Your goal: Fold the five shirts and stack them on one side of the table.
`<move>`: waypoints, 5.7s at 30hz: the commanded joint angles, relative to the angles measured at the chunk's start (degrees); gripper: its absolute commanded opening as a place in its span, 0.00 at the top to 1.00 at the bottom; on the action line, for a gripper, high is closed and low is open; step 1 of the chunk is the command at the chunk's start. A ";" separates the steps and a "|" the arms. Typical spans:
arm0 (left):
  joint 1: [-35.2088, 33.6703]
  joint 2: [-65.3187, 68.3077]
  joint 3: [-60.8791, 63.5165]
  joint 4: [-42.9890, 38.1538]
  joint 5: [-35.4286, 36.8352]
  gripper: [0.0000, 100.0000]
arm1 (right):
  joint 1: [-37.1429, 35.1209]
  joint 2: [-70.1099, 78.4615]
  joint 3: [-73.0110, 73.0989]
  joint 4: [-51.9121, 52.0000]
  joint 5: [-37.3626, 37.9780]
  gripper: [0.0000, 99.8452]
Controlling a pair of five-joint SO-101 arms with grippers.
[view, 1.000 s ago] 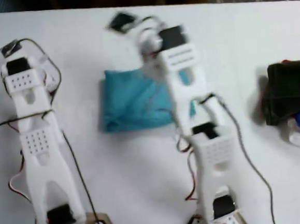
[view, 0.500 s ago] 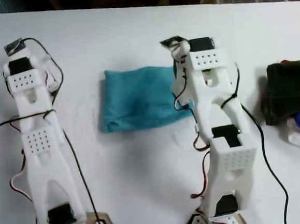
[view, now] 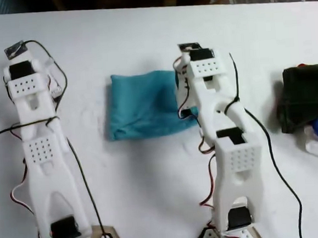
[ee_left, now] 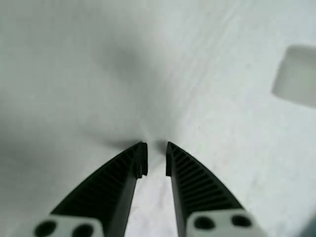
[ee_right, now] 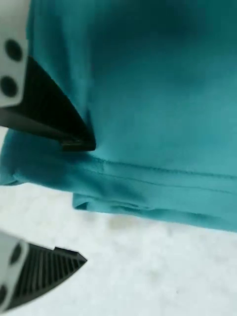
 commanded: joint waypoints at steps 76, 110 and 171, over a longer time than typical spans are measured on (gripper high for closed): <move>0.97 -0.44 -1.27 -0.18 -0.79 0.91 | 8.31 9.54 -37.89 12.79 20.13 0.71; 0.97 -0.44 -1.27 -0.53 -0.79 0.91 | -15.78 26.07 -43.43 -5.58 20.40 0.98; 0.97 -0.44 -1.27 -0.53 -0.79 0.91 | -21.32 29.58 -67.16 -4.97 27.25 0.98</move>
